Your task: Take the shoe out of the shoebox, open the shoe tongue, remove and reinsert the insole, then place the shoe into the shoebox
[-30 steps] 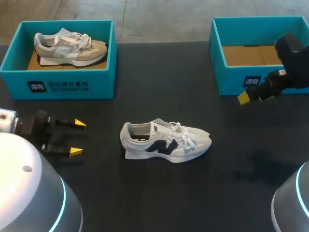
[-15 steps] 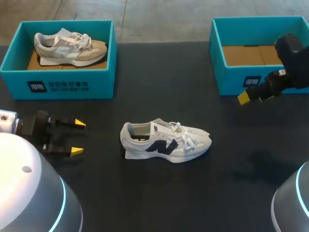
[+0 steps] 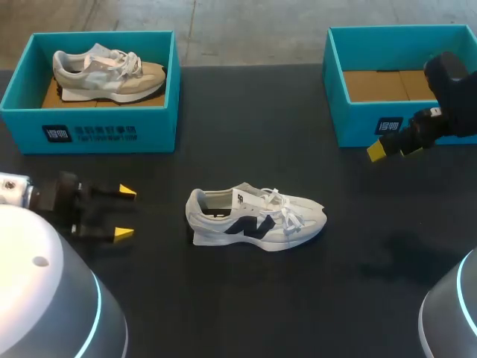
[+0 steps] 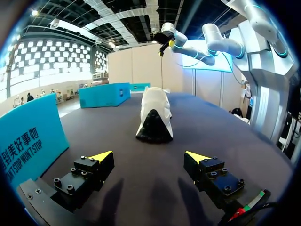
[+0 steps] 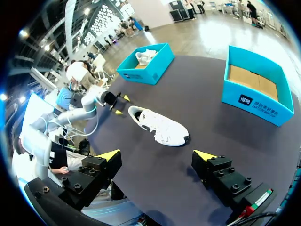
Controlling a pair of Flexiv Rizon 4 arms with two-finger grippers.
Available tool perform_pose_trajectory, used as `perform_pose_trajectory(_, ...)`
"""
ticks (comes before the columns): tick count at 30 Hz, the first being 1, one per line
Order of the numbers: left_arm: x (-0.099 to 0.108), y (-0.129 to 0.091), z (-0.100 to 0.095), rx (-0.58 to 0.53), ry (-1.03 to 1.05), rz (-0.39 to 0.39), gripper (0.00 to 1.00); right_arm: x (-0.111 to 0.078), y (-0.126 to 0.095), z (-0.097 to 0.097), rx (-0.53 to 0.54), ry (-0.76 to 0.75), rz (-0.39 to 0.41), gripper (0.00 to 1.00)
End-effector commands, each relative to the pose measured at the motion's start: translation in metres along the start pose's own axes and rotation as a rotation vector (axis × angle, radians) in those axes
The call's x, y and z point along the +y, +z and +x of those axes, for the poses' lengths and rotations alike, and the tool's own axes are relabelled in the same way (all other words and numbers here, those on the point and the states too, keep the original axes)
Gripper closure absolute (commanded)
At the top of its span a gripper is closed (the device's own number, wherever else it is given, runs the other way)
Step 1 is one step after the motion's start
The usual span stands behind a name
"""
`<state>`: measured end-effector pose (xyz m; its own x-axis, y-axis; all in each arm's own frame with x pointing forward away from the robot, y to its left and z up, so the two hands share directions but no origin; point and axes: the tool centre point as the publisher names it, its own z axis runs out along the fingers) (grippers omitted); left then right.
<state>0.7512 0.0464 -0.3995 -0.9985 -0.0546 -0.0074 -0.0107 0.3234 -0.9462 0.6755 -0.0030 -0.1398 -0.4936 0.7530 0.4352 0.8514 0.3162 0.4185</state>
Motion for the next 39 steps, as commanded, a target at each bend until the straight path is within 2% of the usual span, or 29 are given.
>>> perform_pose_trajectory(1,0.002,0.017,0.005,0.001,-0.005,0.002,0.0,0.002,0.002,0.0,0.0,0.001,0.004,0.0)
perform_pose_trajectory(10,-0.01,0.043,-0.001,-0.013,-0.033,0.049,0.0,0.002,0.002,0.0,0.0,0.001,0.004,0.0)
perform_pose_trajectory(24,-0.02,0.075,0.013,0.038,-0.079,-0.014,0.0,0.002,0.002,0.0,0.0,0.001,0.004,0.0)
perform_pose_trajectory(30,-0.029,0.084,0.02,0.063,-0.066,-0.01,0.0,0.002,0.002,0.0,0.0,0.001,0.004,0.0)
perform_pose_trajectory(39,-0.034,0.099,0.019,0.081,-0.021,-0.017,0.0,0.002,0.002,0.0,0.0,0.001,0.004,0.0)
